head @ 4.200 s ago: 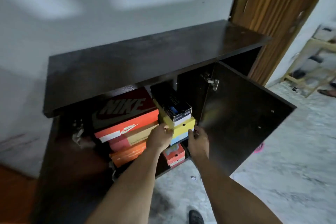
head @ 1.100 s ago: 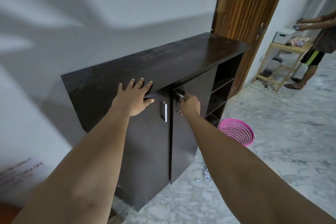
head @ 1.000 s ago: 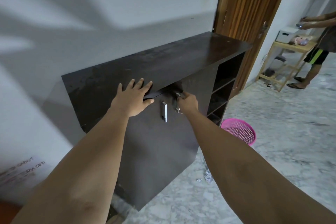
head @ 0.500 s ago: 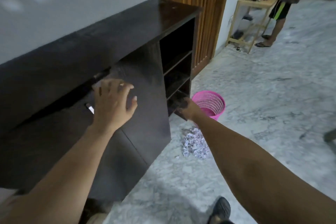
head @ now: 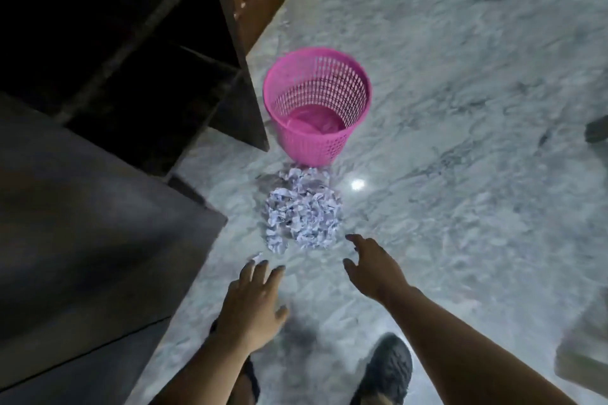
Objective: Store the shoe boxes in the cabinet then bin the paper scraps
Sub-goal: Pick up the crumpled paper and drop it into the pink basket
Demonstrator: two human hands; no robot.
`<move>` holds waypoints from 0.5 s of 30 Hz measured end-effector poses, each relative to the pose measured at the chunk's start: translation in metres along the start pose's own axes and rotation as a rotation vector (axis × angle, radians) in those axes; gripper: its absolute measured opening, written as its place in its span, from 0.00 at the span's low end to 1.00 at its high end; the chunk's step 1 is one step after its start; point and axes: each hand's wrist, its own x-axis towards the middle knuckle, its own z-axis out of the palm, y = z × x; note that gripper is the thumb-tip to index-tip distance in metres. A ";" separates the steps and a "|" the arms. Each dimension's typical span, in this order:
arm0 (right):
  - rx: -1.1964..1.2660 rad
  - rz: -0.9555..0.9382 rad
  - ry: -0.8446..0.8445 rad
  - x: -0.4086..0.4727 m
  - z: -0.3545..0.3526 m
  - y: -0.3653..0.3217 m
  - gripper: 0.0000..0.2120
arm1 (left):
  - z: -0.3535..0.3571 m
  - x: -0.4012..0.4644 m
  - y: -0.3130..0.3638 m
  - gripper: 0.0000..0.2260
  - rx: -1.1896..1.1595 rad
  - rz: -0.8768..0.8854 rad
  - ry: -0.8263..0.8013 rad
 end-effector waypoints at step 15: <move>-0.123 -0.196 0.337 0.344 0.214 0.044 0.34 | 0.189 0.384 -0.140 0.33 0.078 0.294 0.329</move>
